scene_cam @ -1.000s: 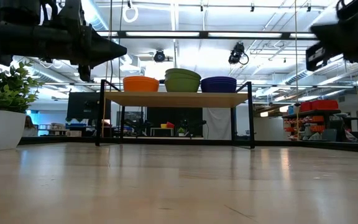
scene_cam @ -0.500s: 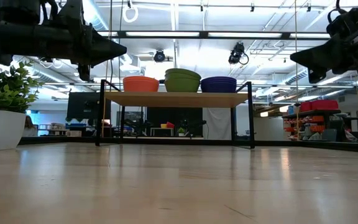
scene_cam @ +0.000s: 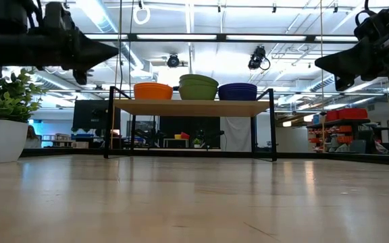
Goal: Pick & Place Mini bowls
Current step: Return to Home Position
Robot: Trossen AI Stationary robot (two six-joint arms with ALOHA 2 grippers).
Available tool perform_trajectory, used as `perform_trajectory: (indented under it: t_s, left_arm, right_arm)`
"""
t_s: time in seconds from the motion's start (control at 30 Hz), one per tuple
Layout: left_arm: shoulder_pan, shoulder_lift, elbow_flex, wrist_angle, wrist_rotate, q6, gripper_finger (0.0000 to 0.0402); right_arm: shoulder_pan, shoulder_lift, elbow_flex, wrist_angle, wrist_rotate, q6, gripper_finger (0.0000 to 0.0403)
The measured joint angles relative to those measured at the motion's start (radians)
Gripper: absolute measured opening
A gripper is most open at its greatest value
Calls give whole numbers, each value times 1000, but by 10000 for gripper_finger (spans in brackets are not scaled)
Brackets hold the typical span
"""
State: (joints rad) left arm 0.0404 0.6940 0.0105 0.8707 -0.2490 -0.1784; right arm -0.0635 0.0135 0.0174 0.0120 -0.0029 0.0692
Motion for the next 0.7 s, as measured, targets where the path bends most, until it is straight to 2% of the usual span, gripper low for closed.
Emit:
perform_trajectory:
  t_s: [0.27, 0.47, 0.57, 0.7]
  left_arm:
    - [37, -303, -1, -265, 193, 19, 12]
    - [34, -552, -1, -586, 259, 13, 12]
    - [35, -676, -1, -725, 260, 11, 12]
    - [35, -686, 0, -807, 262, 18, 12]
  right_arm:
    - [0, 1, 0, 1, -5, 0, 22]
    - [0, 1, 0, 2, -6, 0, 22]
    - [0, 1, 0, 2, -6, 0, 22]
    - [0, 1, 0, 2, -6, -2, 22]
